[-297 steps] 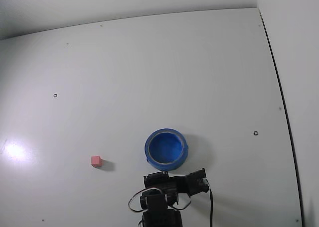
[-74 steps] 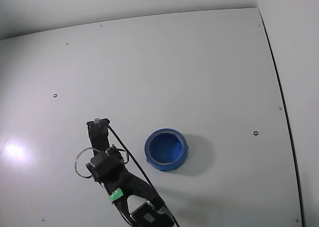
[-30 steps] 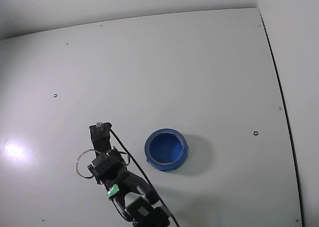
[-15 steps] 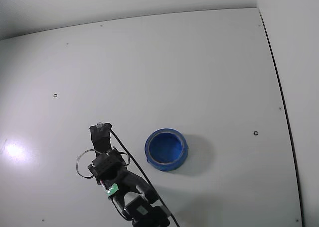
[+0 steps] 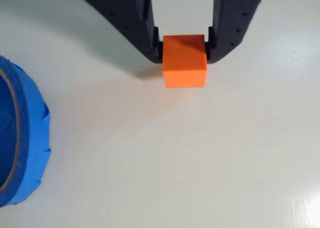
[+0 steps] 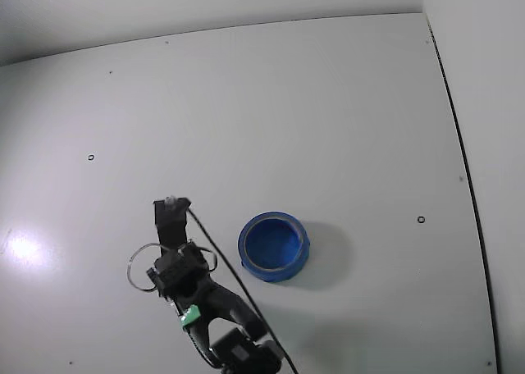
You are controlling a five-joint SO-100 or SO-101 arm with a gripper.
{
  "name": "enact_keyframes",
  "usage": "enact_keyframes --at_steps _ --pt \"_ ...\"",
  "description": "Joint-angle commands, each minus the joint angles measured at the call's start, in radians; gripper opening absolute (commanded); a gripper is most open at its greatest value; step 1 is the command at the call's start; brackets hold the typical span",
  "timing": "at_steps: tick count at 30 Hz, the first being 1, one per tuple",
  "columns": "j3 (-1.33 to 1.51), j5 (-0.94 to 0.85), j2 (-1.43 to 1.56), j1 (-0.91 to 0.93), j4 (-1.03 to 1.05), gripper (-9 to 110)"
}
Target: Grasp a block and put it in the bin.
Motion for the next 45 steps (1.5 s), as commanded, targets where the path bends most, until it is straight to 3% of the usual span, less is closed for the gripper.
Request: enact_keyframes --at_steps 1,6,15,24,33,39,42,45 --pt "-0.017 0.008 0.242 0.129 -0.002 0" --pt "-0.017 -0.074 0.394 0.299 -0.003 0" --pt "0.083 -0.175 0.305 0.577 -0.014 0" --pt "0.107 -0.202 0.244 0.594 -0.014 2" --pt "0.097 -0.190 0.247 0.594 -0.005 20" --pt "0.092 -0.176 0.319 0.607 -0.003 9" --pt "0.097 -0.087 0.457 0.609 -0.003 -1" --pt "0.109 0.031 0.617 0.609 -0.003 1"
